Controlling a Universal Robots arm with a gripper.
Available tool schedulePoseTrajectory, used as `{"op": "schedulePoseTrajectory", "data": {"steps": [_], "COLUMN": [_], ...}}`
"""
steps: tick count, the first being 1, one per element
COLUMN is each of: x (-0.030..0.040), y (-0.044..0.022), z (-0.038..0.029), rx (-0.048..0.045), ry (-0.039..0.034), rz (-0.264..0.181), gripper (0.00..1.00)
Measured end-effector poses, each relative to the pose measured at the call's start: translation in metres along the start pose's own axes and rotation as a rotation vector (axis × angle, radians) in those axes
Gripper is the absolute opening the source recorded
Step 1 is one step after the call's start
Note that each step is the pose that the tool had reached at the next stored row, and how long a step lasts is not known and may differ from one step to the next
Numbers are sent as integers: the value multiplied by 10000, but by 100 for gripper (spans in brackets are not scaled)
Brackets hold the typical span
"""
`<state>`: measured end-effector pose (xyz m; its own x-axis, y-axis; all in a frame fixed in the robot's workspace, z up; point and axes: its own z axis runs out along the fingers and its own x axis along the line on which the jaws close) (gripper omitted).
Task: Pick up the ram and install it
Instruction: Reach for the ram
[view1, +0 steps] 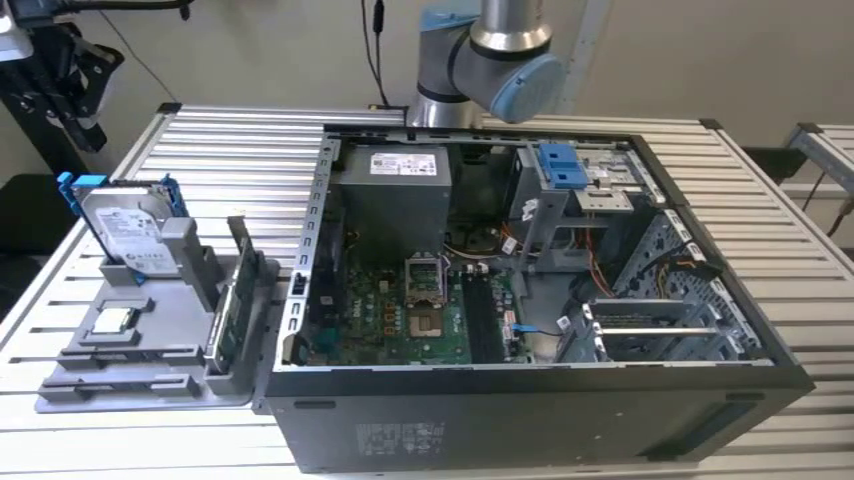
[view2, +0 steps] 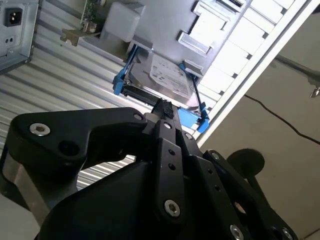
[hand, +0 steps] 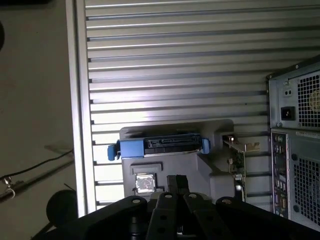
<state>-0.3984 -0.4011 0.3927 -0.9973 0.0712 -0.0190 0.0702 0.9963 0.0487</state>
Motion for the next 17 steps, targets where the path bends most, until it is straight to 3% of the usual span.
{"op": "schedulePoseTrajectory", "data": {"steps": [8, 17], "x": [13, 164], "y": [-1, -12], "z": [0, -3], "rx": [0, -1], "ry": [-1, -15], "rz": [2, -1], "gripper": [11, 11]}}
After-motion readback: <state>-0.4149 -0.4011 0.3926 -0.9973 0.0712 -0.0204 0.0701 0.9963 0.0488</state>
